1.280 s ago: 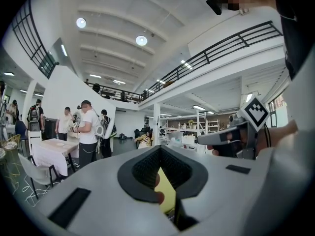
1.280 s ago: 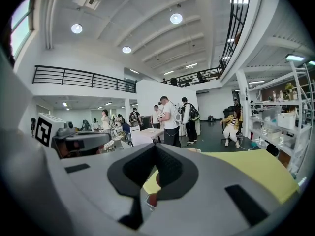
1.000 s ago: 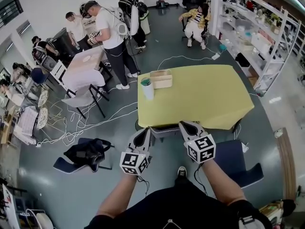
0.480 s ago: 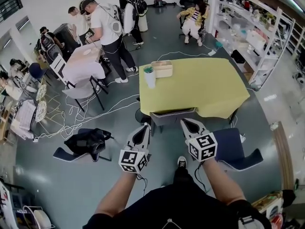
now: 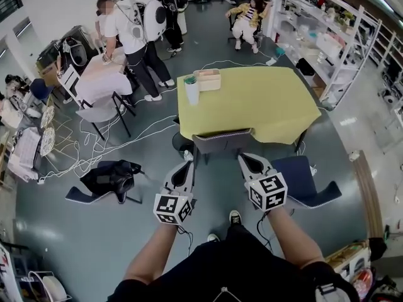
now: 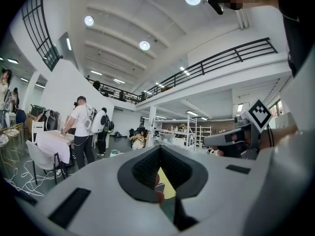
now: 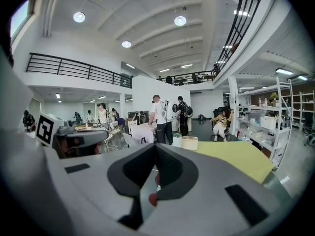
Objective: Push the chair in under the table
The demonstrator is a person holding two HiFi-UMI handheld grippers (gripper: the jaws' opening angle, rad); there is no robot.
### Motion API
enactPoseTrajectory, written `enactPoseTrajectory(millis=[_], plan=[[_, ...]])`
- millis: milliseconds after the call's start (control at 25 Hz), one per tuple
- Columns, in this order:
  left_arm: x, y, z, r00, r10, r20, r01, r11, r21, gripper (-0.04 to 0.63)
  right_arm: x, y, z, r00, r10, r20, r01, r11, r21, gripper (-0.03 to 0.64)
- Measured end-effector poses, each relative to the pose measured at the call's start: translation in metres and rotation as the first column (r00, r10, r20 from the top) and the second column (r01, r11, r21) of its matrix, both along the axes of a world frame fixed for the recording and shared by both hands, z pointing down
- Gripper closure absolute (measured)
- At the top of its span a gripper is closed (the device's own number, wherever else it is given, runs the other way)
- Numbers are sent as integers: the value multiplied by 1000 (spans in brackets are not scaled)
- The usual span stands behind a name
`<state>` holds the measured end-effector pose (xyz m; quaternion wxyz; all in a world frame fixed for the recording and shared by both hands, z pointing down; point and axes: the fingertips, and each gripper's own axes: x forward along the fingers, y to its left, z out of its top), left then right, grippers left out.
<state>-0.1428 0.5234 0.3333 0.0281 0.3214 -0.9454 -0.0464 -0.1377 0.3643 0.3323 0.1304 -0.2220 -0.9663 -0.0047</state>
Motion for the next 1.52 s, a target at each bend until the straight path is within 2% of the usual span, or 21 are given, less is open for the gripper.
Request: enactPoseTrajectory(millis=[280, 720, 1240, 1520], plan=[[8, -10, 2, 1000, 16, -4, -16, 1000, 18, 586, 16, -15, 1, 999, 34, -9, -34, 999, 12, 601], [45, -29, -1, 1000, -28, -11, 28, 999, 24, 585, 47, -39, -1, 1000, 10, -7, -10, 1000, 6, 601], [116, -108, -12, 1000, -25, 6, 25, 1000, 16, 586, 116, -112, -12, 1000, 9, 12, -8, 1000, -21, 601], [147, -149, 6, 999, 5, -38, -4, 1000, 20, 586, 159, -145, 3, 999, 31, -9, -31, 999, -20, 601]])
